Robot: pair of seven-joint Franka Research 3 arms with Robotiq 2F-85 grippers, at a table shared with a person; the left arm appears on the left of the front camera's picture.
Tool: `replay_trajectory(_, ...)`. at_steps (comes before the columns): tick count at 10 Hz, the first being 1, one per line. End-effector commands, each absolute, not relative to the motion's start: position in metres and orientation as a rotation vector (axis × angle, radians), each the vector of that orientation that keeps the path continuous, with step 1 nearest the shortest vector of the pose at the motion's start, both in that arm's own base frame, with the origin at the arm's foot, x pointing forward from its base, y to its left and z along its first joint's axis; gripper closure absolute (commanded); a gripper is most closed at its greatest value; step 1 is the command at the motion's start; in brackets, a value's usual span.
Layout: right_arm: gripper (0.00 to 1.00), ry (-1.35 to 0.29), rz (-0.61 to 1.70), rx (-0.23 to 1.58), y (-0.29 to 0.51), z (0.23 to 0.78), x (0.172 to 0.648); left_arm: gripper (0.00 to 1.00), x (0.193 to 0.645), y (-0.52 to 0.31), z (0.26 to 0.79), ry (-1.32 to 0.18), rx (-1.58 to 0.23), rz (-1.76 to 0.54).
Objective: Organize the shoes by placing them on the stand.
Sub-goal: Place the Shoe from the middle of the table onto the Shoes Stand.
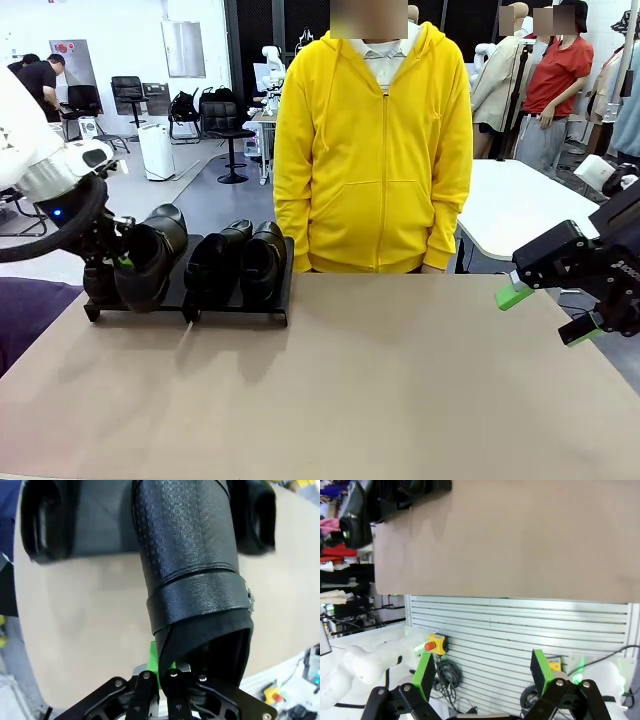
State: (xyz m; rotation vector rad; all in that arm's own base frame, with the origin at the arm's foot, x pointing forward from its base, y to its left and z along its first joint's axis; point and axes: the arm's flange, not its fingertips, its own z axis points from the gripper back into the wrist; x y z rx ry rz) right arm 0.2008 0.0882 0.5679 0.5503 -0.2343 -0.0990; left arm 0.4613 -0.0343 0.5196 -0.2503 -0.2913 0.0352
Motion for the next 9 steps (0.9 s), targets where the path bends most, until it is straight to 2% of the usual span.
replay_trajectory(1, 0.0, -0.23, -0.072, 0.581, 0.088, 0.57, 0.203, 1.0, 0.492, -0.022, 0.523, -0.339, -0.199, 0.009)
replay_trajectory(5, 0.0, -0.23, -0.072, 0.581, 0.088, 0.57, 0.203, 1.0, 0.549, 0.003, 0.483, -0.447, -0.101, -0.002)
replay_trajectory(9, 0.0, -0.23, -0.072, 0.581, 0.088, 0.57, 0.203, 1.0, 0.577, 0.015, 0.447, -0.56, -0.07, 0.106)
